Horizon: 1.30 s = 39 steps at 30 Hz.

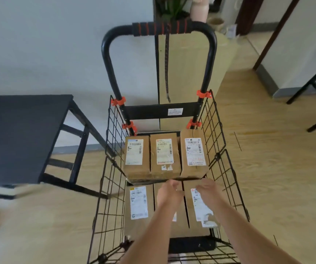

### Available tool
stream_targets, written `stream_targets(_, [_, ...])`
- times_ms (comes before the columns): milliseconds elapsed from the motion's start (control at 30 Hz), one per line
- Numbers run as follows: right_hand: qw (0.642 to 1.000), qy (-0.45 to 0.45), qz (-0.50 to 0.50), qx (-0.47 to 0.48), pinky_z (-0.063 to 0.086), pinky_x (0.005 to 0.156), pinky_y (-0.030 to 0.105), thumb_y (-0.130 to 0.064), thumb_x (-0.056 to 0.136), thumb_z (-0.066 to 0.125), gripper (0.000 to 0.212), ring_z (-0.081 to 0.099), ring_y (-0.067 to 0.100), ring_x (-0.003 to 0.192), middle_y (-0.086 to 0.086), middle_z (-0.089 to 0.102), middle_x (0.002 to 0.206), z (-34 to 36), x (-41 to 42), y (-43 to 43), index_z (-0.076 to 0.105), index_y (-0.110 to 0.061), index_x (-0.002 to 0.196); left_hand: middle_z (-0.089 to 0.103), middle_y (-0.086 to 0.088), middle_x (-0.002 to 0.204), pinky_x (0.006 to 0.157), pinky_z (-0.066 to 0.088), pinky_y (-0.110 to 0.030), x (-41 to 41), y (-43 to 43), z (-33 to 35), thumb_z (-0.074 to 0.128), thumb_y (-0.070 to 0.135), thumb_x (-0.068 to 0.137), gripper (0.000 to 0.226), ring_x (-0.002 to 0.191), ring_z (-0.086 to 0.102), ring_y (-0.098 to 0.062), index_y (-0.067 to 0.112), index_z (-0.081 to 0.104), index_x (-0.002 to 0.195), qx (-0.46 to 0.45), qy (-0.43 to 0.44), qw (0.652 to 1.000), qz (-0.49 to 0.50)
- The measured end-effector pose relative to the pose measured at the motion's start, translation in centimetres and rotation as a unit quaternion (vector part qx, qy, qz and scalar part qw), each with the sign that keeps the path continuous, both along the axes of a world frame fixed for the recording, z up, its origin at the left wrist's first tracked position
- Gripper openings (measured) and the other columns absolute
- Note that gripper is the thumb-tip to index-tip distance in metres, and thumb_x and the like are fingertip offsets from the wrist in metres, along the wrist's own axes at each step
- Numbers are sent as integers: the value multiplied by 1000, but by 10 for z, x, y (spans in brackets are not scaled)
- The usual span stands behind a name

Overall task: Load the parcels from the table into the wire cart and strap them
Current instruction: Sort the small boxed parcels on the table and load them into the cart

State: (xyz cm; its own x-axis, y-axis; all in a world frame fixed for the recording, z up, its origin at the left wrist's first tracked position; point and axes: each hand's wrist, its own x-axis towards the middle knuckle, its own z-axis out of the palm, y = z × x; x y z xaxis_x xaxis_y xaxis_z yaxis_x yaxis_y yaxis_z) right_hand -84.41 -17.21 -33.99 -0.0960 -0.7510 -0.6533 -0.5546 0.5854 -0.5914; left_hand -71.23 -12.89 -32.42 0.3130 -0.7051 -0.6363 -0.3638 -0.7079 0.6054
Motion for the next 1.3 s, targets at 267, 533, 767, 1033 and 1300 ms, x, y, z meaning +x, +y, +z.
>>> stream_targets(267, [944, 132, 295, -64, 46, 81, 29, -23, 97, 53, 33, 60, 22, 108, 5, 61, 126, 39, 29, 69, 57, -16, 129, 62, 6, 127, 75, 50, -24, 29, 83, 39, 59, 14, 91, 42, 104, 62, -13, 27, 56, 131, -4, -96, 995, -41])
stream_targets(533, [869, 162, 448, -132, 50, 86, 30, -19, 95, 52, 30, 59, 19, 109, 0, 61, 125, 68, 80, 111, 60, -24, 124, 55, 3, 134, 88, 48, -27, 82, 140, 67, 64, 16, 88, 50, 117, 56, -17, 26, 51, 136, 17, -145, 989, -33])
stream_targets(767, [833, 164, 503, -162, 49, 95, 35, -18, 97, 48, 39, 55, 21, 119, 1, 53, 138, 93, 158, 136, 53, -24, 135, 60, 1, 119, 87, 56, -35, 140, 182, 77, 63, 11, 85, 39, 98, 59, -16, 25, 58, 121, -3, -150, 988, 40])
stream_targets(1033, [796, 180, 540, -205, 48, 69, 24, -23, 96, 53, 22, 57, 13, 90, -6, 60, 112, 108, 272, 189, 59, -27, 117, 54, 0, 131, 94, 53, -37, 252, 243, 83, 57, 11, 88, 48, 116, 56, -21, 27, 54, 133, 1, -138, 987, 82])
stream_targets(1300, [774, 165, 576, -204, 46, 80, 26, -23, 96, 52, 35, 58, 14, 109, -7, 58, 128, 113, 415, 251, 56, -30, 130, 50, 0, 137, 100, 45, -30, 392, 320, 91, 58, 15, 89, 50, 124, 51, -20, 27, 49, 137, 2, -143, 982, 122])
